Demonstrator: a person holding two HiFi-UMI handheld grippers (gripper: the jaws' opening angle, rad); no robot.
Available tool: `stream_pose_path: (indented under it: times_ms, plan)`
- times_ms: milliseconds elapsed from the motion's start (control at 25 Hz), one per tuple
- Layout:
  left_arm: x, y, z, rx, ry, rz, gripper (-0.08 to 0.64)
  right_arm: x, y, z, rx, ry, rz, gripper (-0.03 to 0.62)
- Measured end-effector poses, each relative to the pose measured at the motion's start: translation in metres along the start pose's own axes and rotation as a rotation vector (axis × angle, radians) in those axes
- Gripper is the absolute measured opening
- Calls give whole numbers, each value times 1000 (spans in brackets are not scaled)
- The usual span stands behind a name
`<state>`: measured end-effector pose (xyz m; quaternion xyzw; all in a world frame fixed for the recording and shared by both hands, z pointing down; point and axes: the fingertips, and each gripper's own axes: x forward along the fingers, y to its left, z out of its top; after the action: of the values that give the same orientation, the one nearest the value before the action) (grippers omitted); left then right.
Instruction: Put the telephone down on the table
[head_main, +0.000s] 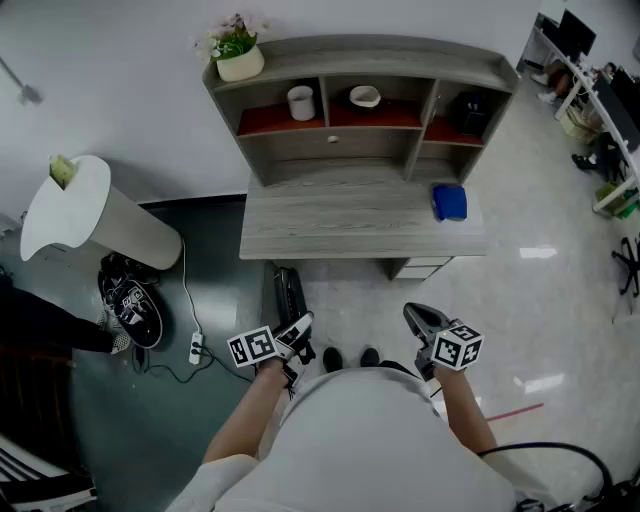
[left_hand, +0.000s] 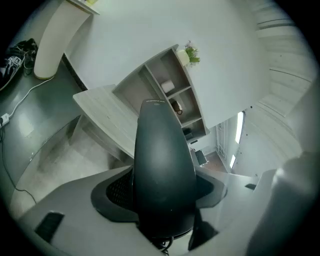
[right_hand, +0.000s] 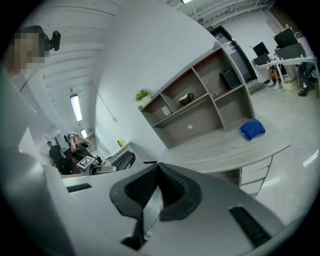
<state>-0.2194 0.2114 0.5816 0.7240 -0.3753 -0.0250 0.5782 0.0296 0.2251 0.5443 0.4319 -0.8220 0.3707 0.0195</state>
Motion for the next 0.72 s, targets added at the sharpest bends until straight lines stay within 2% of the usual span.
stream_pose_path:
  times_ms: [720]
  plan:
    - [3,-4,-3,-19,-36,14,308,-1,-11,7,25,3,37,17]
